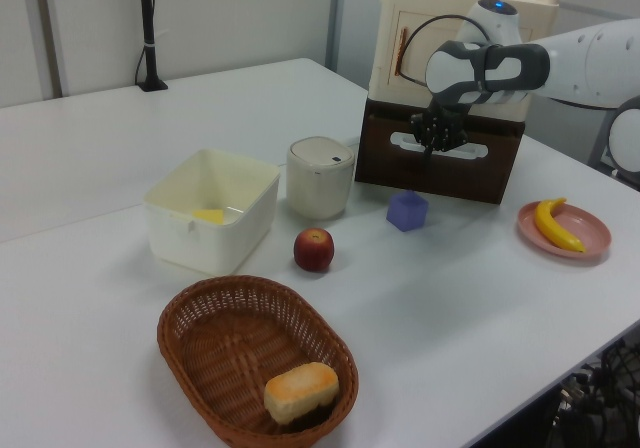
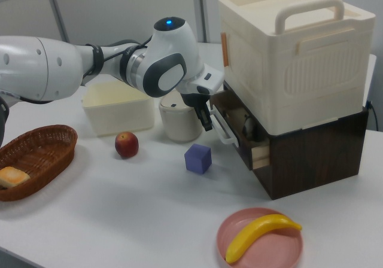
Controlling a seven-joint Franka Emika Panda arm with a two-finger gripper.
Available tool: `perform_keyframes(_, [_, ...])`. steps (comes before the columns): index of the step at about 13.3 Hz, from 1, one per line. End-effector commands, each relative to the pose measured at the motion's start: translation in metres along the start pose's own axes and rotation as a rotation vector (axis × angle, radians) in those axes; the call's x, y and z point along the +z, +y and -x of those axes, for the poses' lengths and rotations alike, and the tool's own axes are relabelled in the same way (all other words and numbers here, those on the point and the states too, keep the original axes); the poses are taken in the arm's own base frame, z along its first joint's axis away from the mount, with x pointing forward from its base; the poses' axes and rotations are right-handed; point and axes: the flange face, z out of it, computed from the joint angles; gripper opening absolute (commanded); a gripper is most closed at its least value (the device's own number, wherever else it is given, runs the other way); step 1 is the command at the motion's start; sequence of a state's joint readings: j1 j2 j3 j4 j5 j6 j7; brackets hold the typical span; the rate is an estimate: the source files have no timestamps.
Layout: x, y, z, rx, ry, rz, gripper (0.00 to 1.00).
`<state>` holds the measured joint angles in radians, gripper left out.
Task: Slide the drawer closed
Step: 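Keep pushing the drawer front until flush with the cabinet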
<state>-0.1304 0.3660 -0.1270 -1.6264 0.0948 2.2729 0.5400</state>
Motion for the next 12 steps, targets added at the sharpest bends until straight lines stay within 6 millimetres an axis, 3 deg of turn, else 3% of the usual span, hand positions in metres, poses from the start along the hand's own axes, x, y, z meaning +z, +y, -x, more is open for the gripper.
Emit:
perform_keyframes(1, [-0.008, 0.002, -0.014, 0.032, 0.045, -0.034, 0.0])
perform_keyframes(3, [-0.005, 0.009, -0.02, 0.062, 0.051, -0.049, 0.0])
perform_keyframes(12, [0.008, 0.005, -0.028, 0.063, 0.06, -0.053, 0.0])
